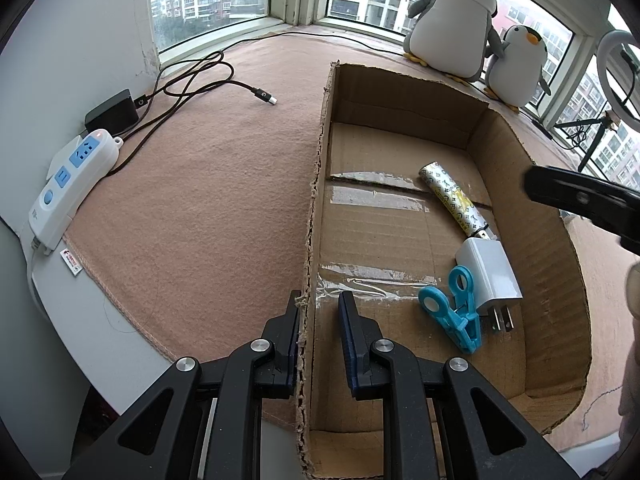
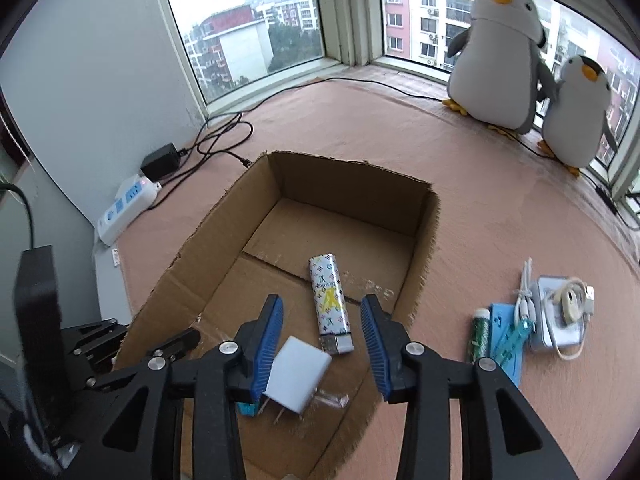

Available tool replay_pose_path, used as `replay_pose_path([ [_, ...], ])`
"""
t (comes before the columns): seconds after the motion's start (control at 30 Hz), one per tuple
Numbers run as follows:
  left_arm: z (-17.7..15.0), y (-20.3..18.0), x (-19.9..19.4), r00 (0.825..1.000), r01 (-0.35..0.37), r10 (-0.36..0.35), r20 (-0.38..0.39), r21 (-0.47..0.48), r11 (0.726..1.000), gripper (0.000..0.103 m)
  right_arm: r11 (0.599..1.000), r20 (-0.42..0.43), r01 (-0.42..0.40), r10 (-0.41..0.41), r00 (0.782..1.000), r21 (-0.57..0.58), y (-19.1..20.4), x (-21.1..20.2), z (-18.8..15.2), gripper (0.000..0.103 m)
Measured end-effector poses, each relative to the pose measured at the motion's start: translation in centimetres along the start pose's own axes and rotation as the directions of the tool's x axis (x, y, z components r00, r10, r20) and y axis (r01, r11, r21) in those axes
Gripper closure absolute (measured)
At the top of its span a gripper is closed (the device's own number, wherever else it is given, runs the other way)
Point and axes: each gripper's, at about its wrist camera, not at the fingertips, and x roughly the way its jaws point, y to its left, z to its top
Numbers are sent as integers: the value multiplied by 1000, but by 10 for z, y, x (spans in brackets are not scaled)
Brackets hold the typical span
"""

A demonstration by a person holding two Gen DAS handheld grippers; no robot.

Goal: Organize rigid objects
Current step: 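Carry the patterned lighter into the box and open the right tool, then return the right tool to the pile and grasp the teal clothespin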

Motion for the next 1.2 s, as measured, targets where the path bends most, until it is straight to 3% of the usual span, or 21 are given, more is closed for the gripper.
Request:
replay_pose_path([
  [0.17, 0, 1, 0, 1000, 0, 0, 1, 1, 1000, 84, 997, 21, 22, -23, 1000, 71, -32, -21, -15, 66],
  [0.6, 0, 1, 0, 1000, -5, 5, 1, 3, 1000, 84, 960, -30, 120, -116, 993, 251, -126, -38, -58, 66],
  [0.97, -1, -1, -1, 1000, -7, 7, 0, 5, 1000, 84, 937, -71, 52, -29, 997, 346, -136, -10, -46, 66],
  [1.2, 0, -1, -1, 1000, -5, 5, 0, 3, 1000, 84, 913, -116, 110, -69, 991, 393, -142, 10, -33, 67],
])
